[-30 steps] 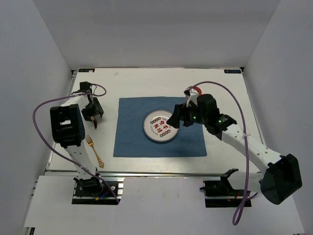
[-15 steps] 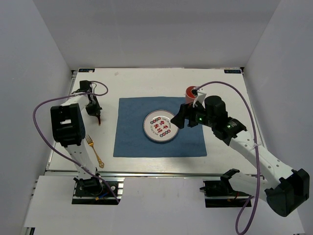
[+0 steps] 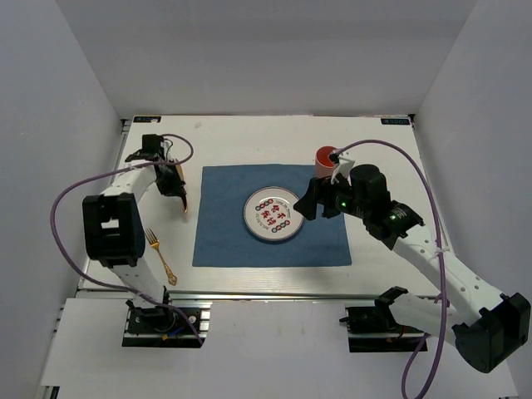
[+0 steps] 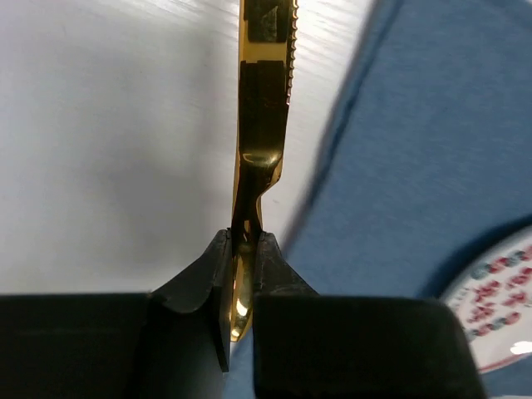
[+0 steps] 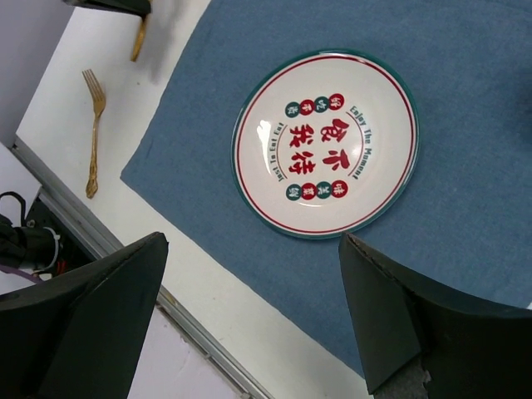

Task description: Set the dinner table for one person

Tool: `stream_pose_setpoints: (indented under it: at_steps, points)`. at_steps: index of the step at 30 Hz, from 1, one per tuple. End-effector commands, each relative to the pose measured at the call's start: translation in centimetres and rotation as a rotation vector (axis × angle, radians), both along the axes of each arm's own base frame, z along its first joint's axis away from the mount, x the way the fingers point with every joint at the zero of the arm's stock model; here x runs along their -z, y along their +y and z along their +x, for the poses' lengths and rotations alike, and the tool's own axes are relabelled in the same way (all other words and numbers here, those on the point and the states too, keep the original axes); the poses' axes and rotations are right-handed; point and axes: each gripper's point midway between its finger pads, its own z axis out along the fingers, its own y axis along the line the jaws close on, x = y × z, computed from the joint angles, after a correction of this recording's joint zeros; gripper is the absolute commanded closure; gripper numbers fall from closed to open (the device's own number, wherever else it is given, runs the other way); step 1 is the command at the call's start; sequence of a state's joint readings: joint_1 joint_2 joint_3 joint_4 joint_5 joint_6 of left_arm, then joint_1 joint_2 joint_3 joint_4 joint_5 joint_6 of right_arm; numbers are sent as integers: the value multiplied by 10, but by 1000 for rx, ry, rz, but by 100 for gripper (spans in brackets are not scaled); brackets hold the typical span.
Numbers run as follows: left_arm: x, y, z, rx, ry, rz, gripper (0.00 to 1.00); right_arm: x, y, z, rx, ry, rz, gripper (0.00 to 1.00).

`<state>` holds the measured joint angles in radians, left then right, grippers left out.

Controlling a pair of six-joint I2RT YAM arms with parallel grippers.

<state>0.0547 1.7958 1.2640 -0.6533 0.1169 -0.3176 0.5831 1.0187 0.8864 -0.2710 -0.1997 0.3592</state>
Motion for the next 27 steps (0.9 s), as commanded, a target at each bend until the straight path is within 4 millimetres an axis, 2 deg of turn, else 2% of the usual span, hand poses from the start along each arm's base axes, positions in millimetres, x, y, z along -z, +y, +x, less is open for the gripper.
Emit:
stream_pose_setpoints:
  at_steps: [1,3,4,5,6,7,8,11,12,13,14,15,17,18,19,23,26,27]
  points:
    - [-49,-17,-8,-45,-104,-73,100,-22,-5,7,40,-46,8,11]
    - [-55,-31,-15,-67,-110,-112,100,-28,-8,10,59,-55,1,11]
    - [-61,-46,-22,-64,-121,-148,100,-37,-9,12,72,-67,8,11]
    - [-64,-51,-27,-49,-127,-146,100,-32,-11,13,91,-54,-4,11]
    - [-66,-60,-30,-68,-128,-173,100,-40,-15,18,124,-70,-10,11]
    - [-76,-69,-32,-59,-162,-193,100,-40,-18,19,140,-61,-17,11]
    - [-75,-85,-40,-52,-152,-218,100,-42,-19,20,147,-65,-22,11]
    - [-86,-110,-51,-50,-166,-263,100,-50,-25,21,179,-71,-32,11]
    - [-88,-124,-56,-30,-167,-268,100,-57,-27,22,189,-82,-30,11]
    - [-90,-132,-59,-27,-172,-276,100,-57,-36,24,226,-89,-55,11]
    - [-93,-148,-68,-16,-170,-306,100,-59,-44,27,270,-99,-75,11]
    - [-94,-156,-70,-16,-171,-315,100,-70,-48,28,289,-118,-75,11]
    - [-94,-173,-77,-10,-160,-334,100,-78,-58,28,323,-131,-94,11]
    - [-94,-188,-86,23,-156,-334,100,-82,-61,29,335,-137,-98,11]
    - [-95,-196,-87,33,-165,-334,100,-92,-63,30,347,-153,-93,11]
    - [-81,-227,-103,57,-134,-307,100,-100,-77,31,403,-160,-131,11]
    - [-82,-254,-112,90,-147,-289,100,-105,-87,30,437,-167,-149,11]
    - [-82,-270,-118,123,-149,-285,100,-106,-90,29,449,-168,-157,11]
